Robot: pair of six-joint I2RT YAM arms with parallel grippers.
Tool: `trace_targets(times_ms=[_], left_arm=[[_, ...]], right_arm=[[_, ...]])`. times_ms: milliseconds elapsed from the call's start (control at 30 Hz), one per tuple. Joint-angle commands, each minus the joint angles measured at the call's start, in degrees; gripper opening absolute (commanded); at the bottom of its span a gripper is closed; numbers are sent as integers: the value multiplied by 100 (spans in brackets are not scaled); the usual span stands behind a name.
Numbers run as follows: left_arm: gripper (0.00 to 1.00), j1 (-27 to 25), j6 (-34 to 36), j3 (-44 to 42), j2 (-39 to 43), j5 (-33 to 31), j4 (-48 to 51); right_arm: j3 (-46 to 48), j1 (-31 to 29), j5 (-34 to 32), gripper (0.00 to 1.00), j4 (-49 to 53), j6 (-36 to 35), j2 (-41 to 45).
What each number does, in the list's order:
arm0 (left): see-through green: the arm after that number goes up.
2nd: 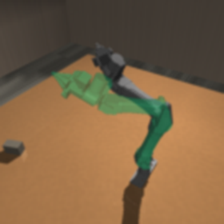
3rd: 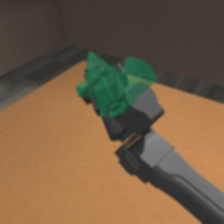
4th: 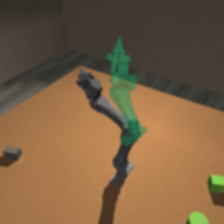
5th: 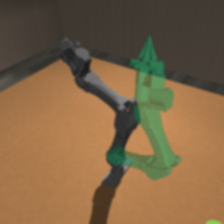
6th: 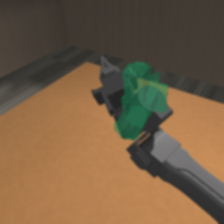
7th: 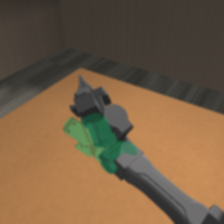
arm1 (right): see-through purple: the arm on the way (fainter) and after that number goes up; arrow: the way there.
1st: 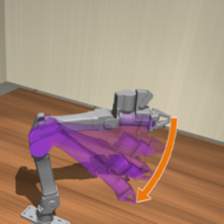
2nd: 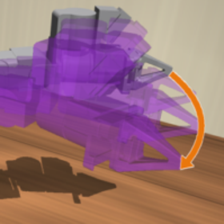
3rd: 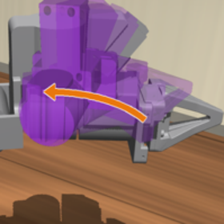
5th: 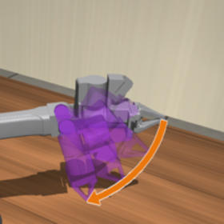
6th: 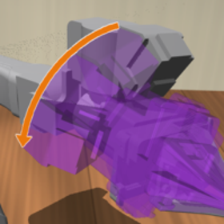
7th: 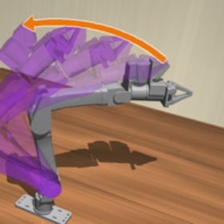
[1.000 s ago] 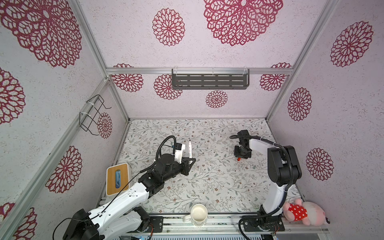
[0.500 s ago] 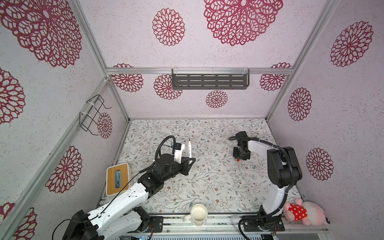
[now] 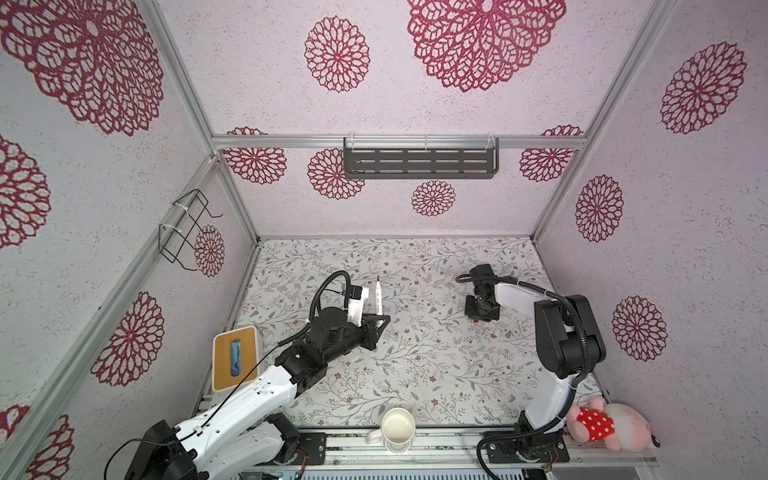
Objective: Insert the pens into the pen caps
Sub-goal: 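Lower the right gripper onto the red cap and grasp it, then lift the red cap and carry it toward the white marker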
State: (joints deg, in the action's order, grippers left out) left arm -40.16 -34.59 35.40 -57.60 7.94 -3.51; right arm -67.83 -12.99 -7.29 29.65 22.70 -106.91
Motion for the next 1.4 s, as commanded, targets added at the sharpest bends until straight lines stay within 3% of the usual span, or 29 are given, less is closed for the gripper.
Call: trace_targets(times_ms=[0, 333, 800, 1033, 1167, 1367], left_arm=[[0, 70, 66, -108, 133, -68, -1], [0, 70, 118, -114, 98, 147, -40], [0, -9, 171, -12, -260, 803, -420], [0, -123, 175, -50, -346, 1006, -876], [0, -202, 196, 47, -490, 1222, -941], [0, -416, 296, 343, -823, 1473, -895]], right_arm=[[75, -18, -93, 21, 366, 59, -84], [164, -54, -123, 11, 371, -31, 619], [161, -80, 794, 8, 81, -50, 2748], [375, -85, 1922, 8, -783, 99, 3806], [811, -111, 2815, 11, -1843, 448, 4441], [1308, -189, 3571, 12, -3233, 1029, 5010]])
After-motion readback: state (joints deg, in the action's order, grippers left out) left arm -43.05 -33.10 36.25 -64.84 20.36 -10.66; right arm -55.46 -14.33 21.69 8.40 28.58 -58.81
